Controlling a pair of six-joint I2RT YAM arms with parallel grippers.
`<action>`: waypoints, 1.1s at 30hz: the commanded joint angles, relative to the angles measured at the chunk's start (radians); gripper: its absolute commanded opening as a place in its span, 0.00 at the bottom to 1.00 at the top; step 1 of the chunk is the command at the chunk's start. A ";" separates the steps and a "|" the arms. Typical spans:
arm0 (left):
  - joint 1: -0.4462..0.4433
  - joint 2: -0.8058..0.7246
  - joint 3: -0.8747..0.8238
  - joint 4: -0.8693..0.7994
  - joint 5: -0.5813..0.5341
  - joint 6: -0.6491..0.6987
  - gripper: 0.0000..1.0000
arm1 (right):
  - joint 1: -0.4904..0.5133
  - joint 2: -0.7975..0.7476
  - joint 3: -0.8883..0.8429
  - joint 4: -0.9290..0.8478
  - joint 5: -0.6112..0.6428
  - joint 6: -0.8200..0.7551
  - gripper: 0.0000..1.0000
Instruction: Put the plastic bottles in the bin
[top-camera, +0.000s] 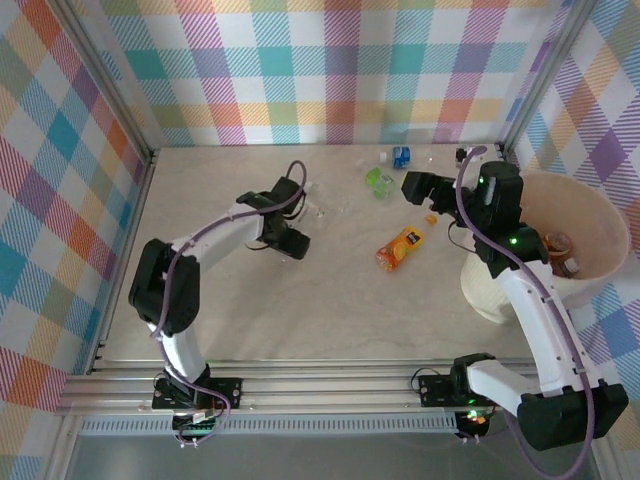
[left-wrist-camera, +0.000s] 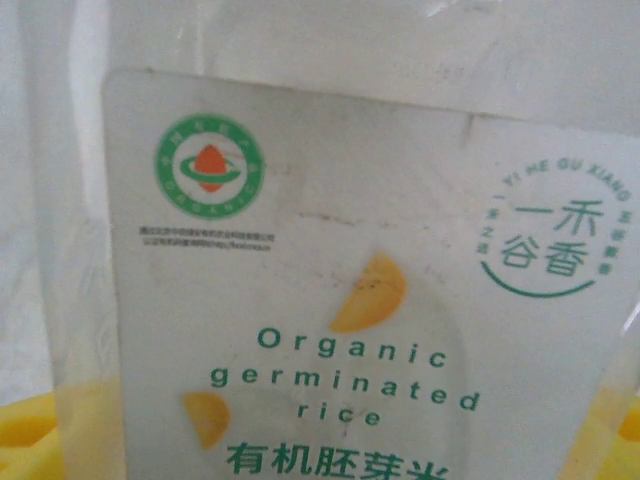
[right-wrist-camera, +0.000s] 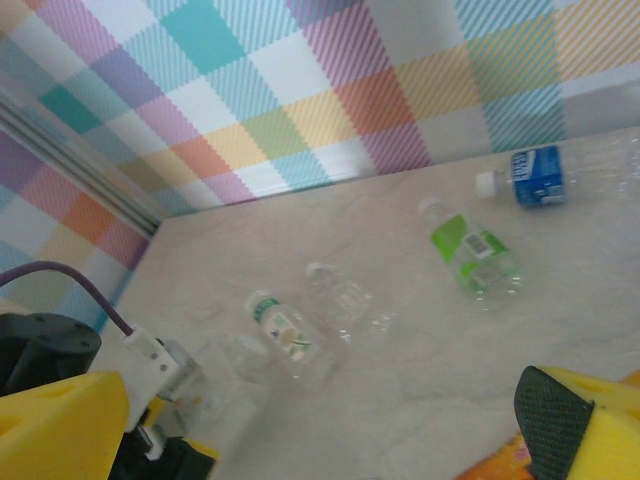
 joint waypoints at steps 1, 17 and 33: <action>-0.083 -0.069 0.007 0.120 -0.008 -0.050 0.81 | 0.005 -0.009 -0.018 0.089 -0.087 0.094 1.00; -0.269 -0.107 0.090 0.579 0.137 0.000 0.76 | 0.002 0.081 0.087 -0.071 -0.297 0.095 1.00; -0.270 -0.166 0.078 0.711 0.355 -0.019 0.78 | 0.002 0.125 0.106 -0.046 -0.396 -0.043 0.94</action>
